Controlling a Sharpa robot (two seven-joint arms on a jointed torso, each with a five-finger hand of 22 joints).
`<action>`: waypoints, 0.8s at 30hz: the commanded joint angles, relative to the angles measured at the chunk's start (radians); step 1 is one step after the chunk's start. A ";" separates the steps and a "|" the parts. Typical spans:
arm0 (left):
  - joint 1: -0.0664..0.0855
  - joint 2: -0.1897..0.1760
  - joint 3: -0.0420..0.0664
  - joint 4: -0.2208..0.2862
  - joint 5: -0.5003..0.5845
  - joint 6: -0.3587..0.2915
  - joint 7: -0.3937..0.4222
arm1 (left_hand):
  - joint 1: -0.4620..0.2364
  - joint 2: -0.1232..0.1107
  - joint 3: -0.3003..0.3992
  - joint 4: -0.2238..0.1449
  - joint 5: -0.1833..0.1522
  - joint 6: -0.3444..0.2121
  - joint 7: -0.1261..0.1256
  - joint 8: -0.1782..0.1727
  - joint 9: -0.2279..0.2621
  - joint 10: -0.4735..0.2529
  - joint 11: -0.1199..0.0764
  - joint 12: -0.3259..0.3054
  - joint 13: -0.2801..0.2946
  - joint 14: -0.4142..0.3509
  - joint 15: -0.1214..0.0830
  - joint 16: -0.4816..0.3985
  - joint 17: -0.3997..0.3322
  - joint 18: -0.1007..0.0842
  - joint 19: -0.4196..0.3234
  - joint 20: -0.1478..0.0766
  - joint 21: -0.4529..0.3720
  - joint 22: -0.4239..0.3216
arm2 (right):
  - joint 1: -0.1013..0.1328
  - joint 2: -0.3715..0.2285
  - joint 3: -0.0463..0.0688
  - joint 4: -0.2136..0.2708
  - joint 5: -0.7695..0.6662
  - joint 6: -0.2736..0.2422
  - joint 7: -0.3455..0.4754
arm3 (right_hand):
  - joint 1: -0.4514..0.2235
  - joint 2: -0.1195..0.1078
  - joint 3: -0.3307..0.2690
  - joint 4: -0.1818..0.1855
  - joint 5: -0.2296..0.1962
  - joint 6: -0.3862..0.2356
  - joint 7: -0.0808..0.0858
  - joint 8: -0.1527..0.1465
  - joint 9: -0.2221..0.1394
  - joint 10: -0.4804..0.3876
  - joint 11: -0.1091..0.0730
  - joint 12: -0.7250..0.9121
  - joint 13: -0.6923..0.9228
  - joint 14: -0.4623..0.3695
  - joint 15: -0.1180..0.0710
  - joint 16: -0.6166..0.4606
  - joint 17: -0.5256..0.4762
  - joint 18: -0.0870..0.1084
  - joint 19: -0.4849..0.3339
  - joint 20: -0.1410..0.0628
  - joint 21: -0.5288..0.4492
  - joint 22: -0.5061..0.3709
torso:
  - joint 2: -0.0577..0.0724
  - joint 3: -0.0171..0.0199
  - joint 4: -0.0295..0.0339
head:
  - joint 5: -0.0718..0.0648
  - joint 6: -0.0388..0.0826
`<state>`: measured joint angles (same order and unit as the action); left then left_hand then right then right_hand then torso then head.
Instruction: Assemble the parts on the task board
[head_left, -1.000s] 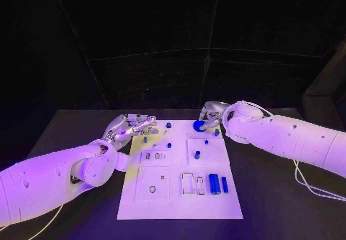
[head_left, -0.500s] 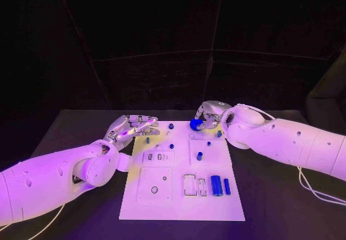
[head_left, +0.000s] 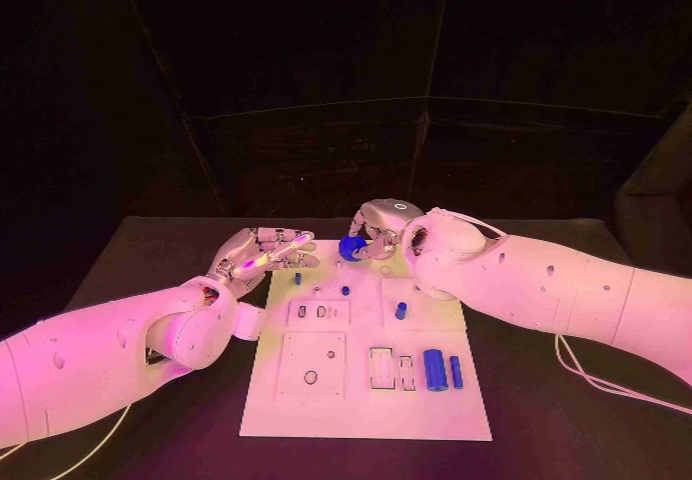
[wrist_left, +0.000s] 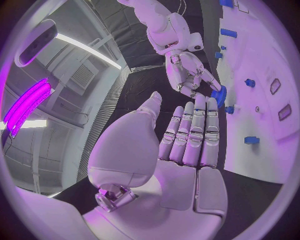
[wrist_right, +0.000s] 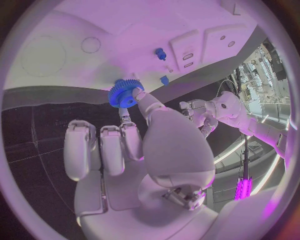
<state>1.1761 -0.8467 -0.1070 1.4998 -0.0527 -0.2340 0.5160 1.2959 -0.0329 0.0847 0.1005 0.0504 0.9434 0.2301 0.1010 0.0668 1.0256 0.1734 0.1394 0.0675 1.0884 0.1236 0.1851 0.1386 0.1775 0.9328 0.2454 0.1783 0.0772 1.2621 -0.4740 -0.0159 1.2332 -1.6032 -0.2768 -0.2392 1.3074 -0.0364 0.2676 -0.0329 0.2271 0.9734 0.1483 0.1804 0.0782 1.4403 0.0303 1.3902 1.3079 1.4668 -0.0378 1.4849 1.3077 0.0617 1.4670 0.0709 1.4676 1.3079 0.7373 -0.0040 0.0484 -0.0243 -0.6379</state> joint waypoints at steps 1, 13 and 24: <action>0.002 0.002 0.001 -0.001 0.008 0.011 0.004 | 0.001 0.012 -0.001 -0.007 -0.003 0.001 0.001 -0.005 -0.001 0.004 0.003 -0.005 -0.001 0.001 0.008 -0.007 0.001 0.006 0.005 -0.001 -0.007 -0.001 | -0.002 0.018 -0.001 -0.020 -0.033 0.001 0.004 | -0.011 0.003 0.006 0.002 0.002 0.066 -0.027 -0.003 0.002 0.004 0.004 0.000 0.068 0.060 -0.003 0.004 0.022 -0.014 0.012 -0.006 0.003 0.028 | 0.000 0.0003 0.0006 | 0.001 -0.002; 0.002 0.007 0.001 -0.005 0.008 0.014 0.003 | 0.002 0.013 -0.001 -0.008 -0.003 0.002 0.001 -0.006 -0.001 0.004 0.002 -0.005 -0.001 0.001 0.007 -0.007 0.001 0.006 0.006 -0.001 -0.007 -0.002 | -0.019 0.079 -0.002 -0.070 -0.030 0.074 0.005 | -0.026 -0.007 0.017 0.005 -0.020 0.056 -0.020 -0.022 -0.004 -0.003 0.010 -0.010 0.060 0.061 0.002 0.006 0.029 -0.015 0.013 -0.003 0.003 0.029 | 0.000 0.0012 -0.0030 | 0.007 -0.007; 0.002 0.007 0.001 -0.005 0.008 0.014 0.002 | 0.002 0.013 -0.001 -0.008 -0.003 0.002 0.001 -0.006 -0.001 0.004 0.002 -0.005 -0.001 0.001 0.007 -0.007 0.001 0.006 0.006 -0.001 -0.007 -0.002 | -0.026 0.094 -0.003 -0.081 -0.030 0.085 0.003 | -0.046 -0.023 0.014 0.011 -0.031 0.031 -0.010 -0.046 -0.011 -0.014 0.018 -0.024 0.049 0.061 0.008 0.006 0.031 -0.014 0.011 0.002 0.001 0.026 | 0.000 0.0013 -0.0036 | 0.011 -0.010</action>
<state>1.1762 -0.8407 -0.1069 1.4939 -0.0477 -0.2327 0.5149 1.3000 -0.0288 0.0847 0.1005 0.0504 0.9434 0.2301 0.1010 0.0668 1.0255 0.1734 0.1394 0.0676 1.0884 0.1236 0.1811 0.1386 0.1775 0.9328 0.2454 0.1783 0.0774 1.2349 -0.3816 -0.0184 1.1524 -1.6262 -0.2081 -0.2387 1.2646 -0.0583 0.2802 -0.0263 0.1995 0.9978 0.1467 0.1391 0.0707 1.4258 0.0447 1.3693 1.3078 1.4668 -0.0374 1.4848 1.3075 0.0619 1.4670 0.0709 1.4675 1.3077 0.7373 -0.0025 0.0447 -0.0129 -0.6479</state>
